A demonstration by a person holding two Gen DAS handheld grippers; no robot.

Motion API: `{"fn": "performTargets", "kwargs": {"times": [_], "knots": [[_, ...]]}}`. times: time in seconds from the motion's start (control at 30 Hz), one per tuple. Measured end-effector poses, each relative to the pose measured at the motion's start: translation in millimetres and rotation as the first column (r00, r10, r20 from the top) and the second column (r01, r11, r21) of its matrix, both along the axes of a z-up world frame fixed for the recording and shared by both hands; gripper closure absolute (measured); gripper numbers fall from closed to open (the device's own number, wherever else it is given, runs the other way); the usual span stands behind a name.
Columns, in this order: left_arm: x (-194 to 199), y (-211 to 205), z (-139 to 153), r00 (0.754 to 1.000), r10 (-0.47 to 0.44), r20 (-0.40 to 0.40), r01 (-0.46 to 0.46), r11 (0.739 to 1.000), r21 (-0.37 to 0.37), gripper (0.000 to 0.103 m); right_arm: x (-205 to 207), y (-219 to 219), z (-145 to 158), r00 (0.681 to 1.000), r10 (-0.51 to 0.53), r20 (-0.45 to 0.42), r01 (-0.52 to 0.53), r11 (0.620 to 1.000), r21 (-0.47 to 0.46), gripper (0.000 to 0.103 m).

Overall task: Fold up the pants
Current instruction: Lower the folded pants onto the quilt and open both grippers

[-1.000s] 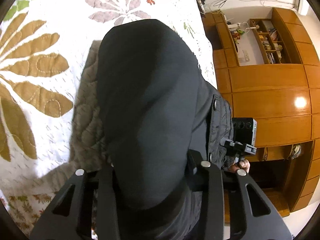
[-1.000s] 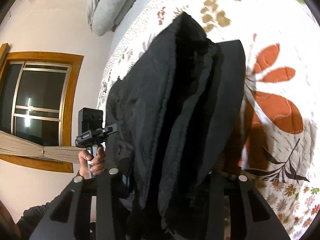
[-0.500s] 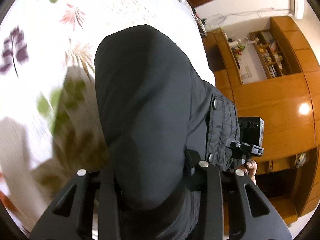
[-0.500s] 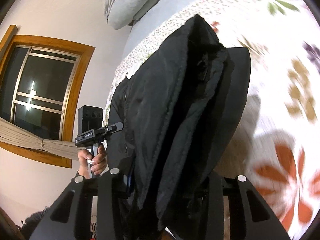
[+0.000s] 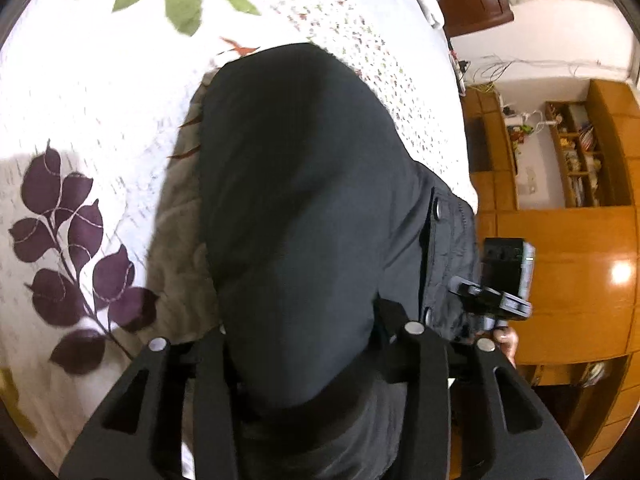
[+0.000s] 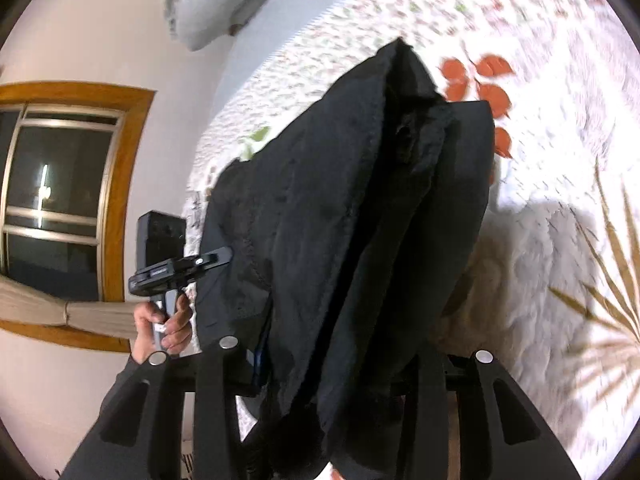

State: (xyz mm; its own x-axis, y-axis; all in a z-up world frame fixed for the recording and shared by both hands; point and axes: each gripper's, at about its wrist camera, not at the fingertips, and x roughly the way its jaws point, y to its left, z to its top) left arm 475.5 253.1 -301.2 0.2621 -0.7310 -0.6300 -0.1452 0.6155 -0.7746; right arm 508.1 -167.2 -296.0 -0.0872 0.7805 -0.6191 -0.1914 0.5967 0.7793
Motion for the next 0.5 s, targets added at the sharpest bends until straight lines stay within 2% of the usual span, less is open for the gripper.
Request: {"fn": "performTargets", "kwargs": {"times": [0.1,0.17,0.23,0.3,0.37,0.4,0.5], "knots": [[-3.1,-1.7,-5.9,1.000,-0.001,0.010,0.001,1.000,-0.021,0.059,-0.4,-4.6,-9.8,1.000,-0.001,-0.006,0.001,1.000,-0.006,0.052],[-6.5,-1.3,-5.5,1.000,0.006,0.022,-0.005,1.000,-0.027,0.058,-4.3,-7.5,-10.2,1.000,-0.010,-0.007,0.010,1.000,-0.017,0.038],[-10.5,2.3,2.6,0.999,0.030,0.042,-0.028,0.999,-0.034,0.055,-7.0,-15.8,-5.9,0.999,-0.033,-0.001,0.033,0.999,-0.025,0.035],[-18.3,11.5,10.7,0.996,0.067,0.056,-0.064,0.997,-0.049,0.046,-12.8,-32.5,3.9,0.997,-0.065,0.032,0.066,0.997,-0.037,0.033],[-27.2,17.3,23.1,0.993,0.084,0.085,-0.082,0.996,-0.034,0.042,-15.6,-33.3,14.2,0.994,-0.091,0.065,0.095,0.994,-0.058,0.030],[-32.7,19.4,28.7,0.991,0.091,0.100,-0.090,0.996,-0.017,0.040,-23.0,-44.4,21.0,0.990,-0.111,0.092,0.117,0.991,-0.068,0.030],[-56.0,22.4,47.2,0.979,0.104,0.173,-0.126,0.985,0.120,0.036,-42.5,-58.6,28.2,0.985,-0.123,0.124,0.130,0.990,-0.058,0.030]]}}
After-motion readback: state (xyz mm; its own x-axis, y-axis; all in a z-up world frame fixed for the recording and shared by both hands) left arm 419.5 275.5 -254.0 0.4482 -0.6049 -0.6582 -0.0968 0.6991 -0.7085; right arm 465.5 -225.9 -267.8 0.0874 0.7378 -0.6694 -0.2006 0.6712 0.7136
